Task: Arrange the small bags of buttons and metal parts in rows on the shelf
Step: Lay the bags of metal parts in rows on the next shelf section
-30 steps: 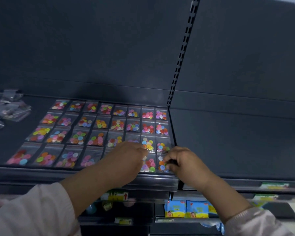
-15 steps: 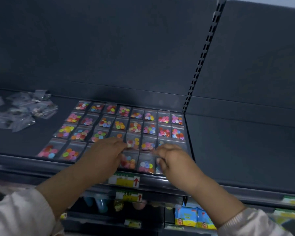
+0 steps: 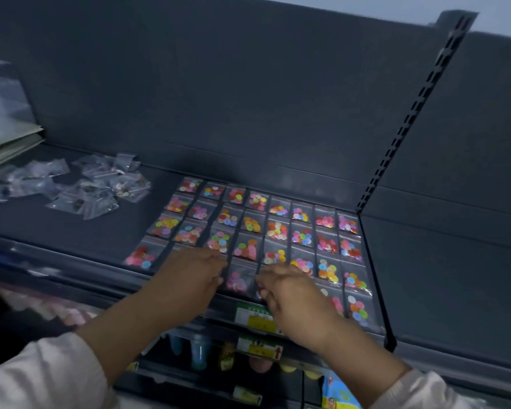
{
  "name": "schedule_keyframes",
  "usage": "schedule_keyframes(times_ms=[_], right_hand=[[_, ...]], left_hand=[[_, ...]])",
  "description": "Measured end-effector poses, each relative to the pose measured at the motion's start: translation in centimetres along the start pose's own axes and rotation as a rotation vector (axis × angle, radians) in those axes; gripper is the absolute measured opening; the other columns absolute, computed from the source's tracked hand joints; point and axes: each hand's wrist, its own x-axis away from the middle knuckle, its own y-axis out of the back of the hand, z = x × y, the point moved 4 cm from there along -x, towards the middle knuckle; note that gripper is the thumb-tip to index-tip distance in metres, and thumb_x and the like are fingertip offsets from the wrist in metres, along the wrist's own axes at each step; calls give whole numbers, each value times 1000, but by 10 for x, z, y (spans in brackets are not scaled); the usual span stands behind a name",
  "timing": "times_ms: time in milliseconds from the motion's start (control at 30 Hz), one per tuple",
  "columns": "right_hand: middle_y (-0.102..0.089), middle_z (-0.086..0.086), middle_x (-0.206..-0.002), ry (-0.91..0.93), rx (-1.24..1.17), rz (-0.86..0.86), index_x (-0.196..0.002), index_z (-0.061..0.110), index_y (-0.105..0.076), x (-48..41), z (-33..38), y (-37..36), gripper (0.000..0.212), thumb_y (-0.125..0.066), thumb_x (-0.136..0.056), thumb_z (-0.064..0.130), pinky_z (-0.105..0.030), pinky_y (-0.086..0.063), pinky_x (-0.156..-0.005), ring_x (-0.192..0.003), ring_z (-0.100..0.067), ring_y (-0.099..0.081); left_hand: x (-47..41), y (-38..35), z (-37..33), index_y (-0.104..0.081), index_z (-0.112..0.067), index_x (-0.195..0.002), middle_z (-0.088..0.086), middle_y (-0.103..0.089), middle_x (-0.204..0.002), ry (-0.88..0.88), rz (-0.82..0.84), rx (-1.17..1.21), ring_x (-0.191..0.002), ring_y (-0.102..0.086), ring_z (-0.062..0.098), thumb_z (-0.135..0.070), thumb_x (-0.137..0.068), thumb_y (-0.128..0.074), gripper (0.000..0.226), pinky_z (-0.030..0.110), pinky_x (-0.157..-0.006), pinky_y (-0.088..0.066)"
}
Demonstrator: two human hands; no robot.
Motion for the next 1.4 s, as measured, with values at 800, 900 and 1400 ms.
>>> schedule_keyframes(times_ms=[800,900,1400], right_hand=[[-50,-5,-125,-43,20,-9,-126,13,-53,-167,116,10,35,-49,-95,29,-27,-39,-95,-118,-22,-45],[-55,-4,-123,-80,-91,27,-124,17,-55,-198,137,-3,34,-49,-95,32,-25,-40,-90,-112,-20,-52],[-65,-4,-99,-232,-247,58,-98,14,-61,-311,166,-84,21,-56,-88,31,-27,-45,-79,-95,-23,-59]], left_hand=[[54,68,184,-48,-17,-135,4,-51,-135,452,-136,89,-117,-52,22,-39,-95,-48,46,33,-96,-43],[67,68,216,-51,-17,-129,6,-56,-127,582,-133,129,-109,-55,22,-38,-95,-47,40,29,-86,-44],[57,28,330,-62,-13,-108,9,-62,-104,918,-170,249,-93,-59,27,-30,-93,-49,27,30,-71,-43]])
